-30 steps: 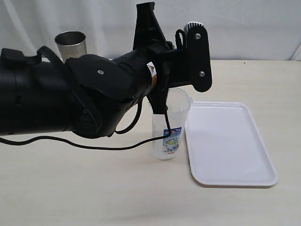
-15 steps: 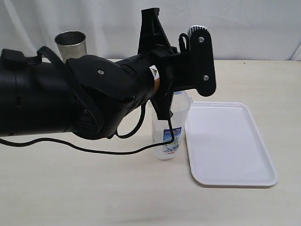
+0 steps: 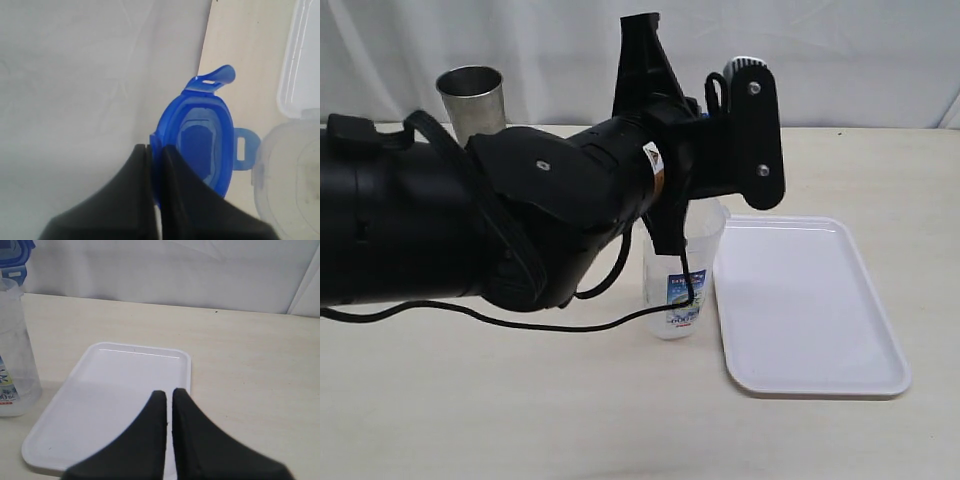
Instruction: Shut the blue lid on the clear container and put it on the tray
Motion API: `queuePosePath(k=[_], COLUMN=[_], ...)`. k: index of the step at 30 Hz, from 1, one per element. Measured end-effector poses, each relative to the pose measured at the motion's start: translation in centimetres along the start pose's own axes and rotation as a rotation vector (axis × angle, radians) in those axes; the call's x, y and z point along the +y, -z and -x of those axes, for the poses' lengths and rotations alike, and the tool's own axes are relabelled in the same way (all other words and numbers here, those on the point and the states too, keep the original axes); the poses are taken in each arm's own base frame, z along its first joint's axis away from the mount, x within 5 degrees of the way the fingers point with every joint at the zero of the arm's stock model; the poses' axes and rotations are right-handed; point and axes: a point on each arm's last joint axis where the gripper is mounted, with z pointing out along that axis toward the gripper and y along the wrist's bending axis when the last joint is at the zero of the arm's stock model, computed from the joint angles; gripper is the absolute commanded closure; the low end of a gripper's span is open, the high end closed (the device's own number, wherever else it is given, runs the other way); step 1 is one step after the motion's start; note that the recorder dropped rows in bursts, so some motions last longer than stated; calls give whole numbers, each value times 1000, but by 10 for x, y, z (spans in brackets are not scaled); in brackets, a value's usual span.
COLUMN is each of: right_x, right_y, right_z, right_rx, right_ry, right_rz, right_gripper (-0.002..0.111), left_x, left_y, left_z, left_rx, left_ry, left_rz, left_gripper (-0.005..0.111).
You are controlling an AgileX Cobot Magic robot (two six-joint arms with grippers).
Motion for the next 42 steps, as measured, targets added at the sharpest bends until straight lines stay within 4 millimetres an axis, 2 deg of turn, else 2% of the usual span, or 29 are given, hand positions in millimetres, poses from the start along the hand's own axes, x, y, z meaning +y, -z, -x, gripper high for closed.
queuePosePath(k=[5,13,18,31,38,42], right_x=[0,0,0,0,0,0], right_y=[0,0,0,0,0,0], right_z=[0,0,0,0,0,0], right_rx=[0,0,0,0,0,0], right_ry=[0,0,0,0,0,0], right_rz=[0,0,0,0,0,0], right_gripper=[104,104,104,104,104,104], left_x=[-4,-3,-9,-10,-3,-1], left_y=[6,9,17,19,20,18], left_z=[9,9,20,16,16,15], left_rx=[-16,19,0,57,65,59], left_ry=[-32,-49,-108,-106,-143,-107], left_rz=[8,38,42,42,117,126], left_gripper=[107,107,107,107,107,107])
